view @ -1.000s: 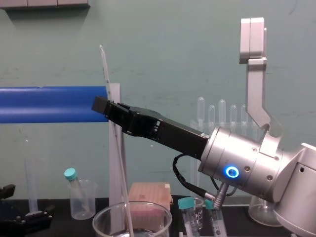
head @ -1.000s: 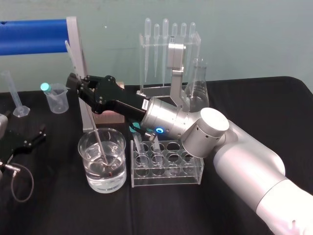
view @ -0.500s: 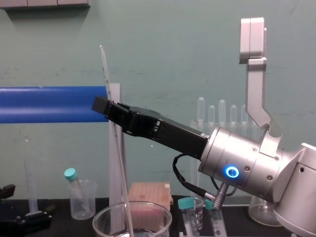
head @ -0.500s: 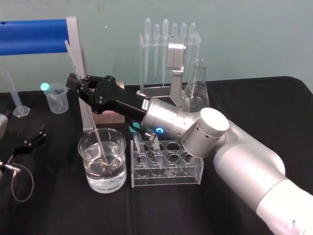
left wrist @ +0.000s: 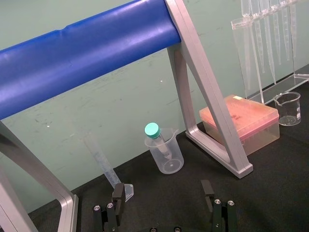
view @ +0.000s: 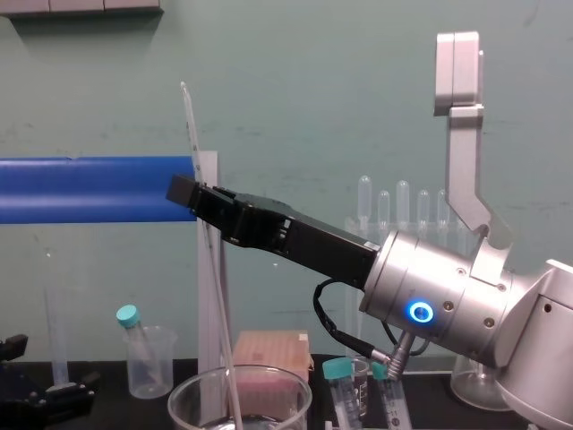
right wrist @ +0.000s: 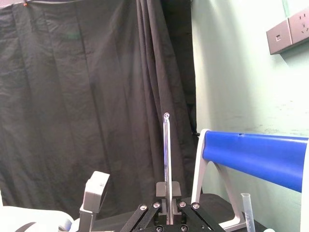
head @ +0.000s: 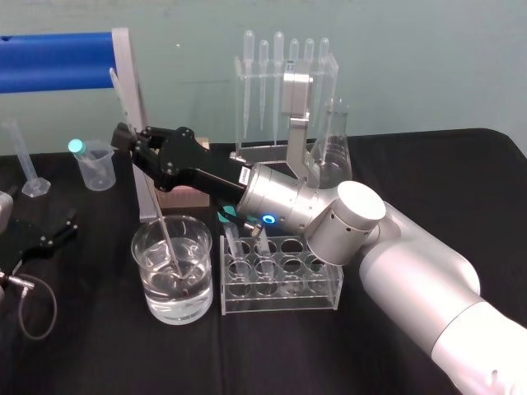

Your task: Hold the thermometer with one hand and immerse one end into the beaker, then reinsert it into the test tube rack.

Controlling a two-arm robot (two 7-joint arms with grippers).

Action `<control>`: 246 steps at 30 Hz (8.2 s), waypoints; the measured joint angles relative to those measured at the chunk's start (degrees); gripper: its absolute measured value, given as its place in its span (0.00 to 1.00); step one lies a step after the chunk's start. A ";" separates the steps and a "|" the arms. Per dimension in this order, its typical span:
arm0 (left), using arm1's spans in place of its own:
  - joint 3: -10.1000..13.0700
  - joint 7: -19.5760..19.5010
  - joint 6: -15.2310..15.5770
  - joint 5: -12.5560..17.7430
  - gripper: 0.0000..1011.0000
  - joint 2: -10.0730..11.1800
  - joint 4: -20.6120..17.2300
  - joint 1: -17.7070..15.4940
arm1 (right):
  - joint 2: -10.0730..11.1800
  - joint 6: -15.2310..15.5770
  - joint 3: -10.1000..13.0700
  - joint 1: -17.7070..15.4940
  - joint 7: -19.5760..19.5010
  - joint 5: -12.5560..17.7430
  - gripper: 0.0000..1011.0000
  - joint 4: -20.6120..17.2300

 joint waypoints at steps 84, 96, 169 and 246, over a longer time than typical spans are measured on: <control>0.00 0.00 0.00 0.00 1.00 0.00 0.00 0.00 | 16.44 -6.78 20.04 -23.36 -14.77 -1.58 0.06 -28.72; 0.00 0.00 0.00 0.00 1.00 0.00 0.00 0.00 | 15.72 -7.05 19.45 -22.93 -13.71 -1.47 0.06 -25.98; 0.00 0.00 0.00 0.00 1.00 0.00 0.00 0.00 | 14.96 -2.56 15.78 -18.53 -13.21 -3.01 0.33 -17.59; 0.00 0.00 0.00 0.00 1.00 0.00 0.00 0.00 | 13.71 10.38 27.01 -33.82 -47.24 -20.78 0.99 -29.29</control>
